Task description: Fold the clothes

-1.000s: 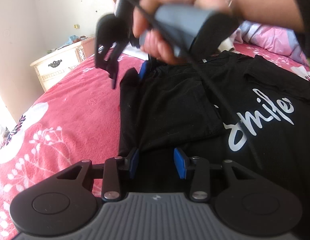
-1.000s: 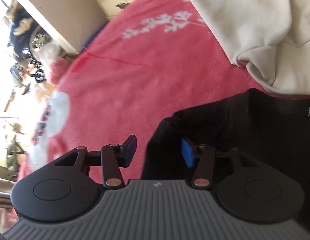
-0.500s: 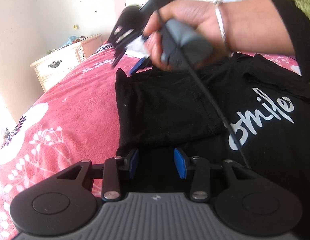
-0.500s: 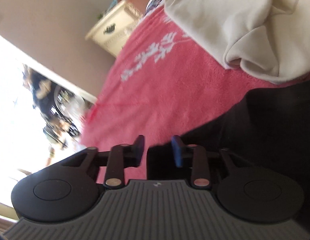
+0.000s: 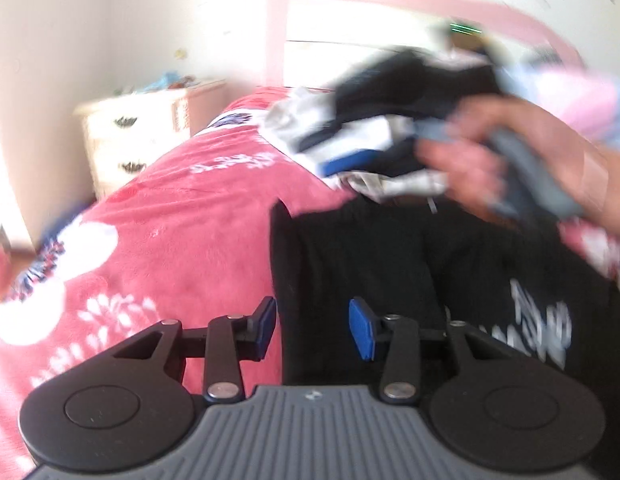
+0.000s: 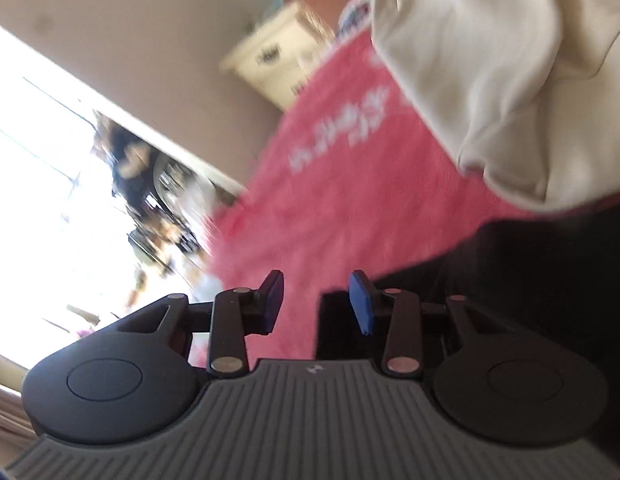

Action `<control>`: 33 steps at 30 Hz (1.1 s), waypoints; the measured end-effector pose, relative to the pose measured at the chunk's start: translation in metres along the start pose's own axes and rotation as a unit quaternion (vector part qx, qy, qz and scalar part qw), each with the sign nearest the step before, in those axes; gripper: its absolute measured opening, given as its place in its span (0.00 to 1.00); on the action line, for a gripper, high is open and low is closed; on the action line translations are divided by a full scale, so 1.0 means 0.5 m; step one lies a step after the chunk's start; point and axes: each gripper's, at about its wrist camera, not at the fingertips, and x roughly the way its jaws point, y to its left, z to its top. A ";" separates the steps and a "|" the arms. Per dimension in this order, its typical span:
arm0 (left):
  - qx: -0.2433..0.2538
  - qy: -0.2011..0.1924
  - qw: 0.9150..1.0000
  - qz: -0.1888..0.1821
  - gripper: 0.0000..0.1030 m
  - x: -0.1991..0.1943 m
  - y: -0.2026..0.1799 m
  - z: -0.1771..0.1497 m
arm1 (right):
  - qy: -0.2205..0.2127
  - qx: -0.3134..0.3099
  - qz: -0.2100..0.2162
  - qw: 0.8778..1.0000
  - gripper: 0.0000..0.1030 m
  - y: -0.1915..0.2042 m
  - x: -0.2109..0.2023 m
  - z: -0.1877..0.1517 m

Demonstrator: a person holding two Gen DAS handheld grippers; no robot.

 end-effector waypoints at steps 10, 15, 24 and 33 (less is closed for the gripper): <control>-0.169 0.059 0.981 -0.074 0.36 0.229 0.075 0.075 | 0.079 -0.178 -0.066 0.979 0.16 -0.025 -0.104 -0.090; -0.248 0.055 0.964 -0.071 0.30 0.271 0.143 0.078 | 0.057 -0.198 -0.110 0.972 0.13 -0.086 -0.060 -0.117; -0.236 0.030 0.970 -0.051 0.40 0.175 0.158 0.087 | 0.047 -0.286 -0.040 0.956 0.08 -0.006 -0.132 -0.156; -0.213 0.004 0.975 -0.062 0.39 -0.028 0.155 0.124 | 0.044 -0.300 -0.084 0.949 0.09 0.024 -0.160 -0.163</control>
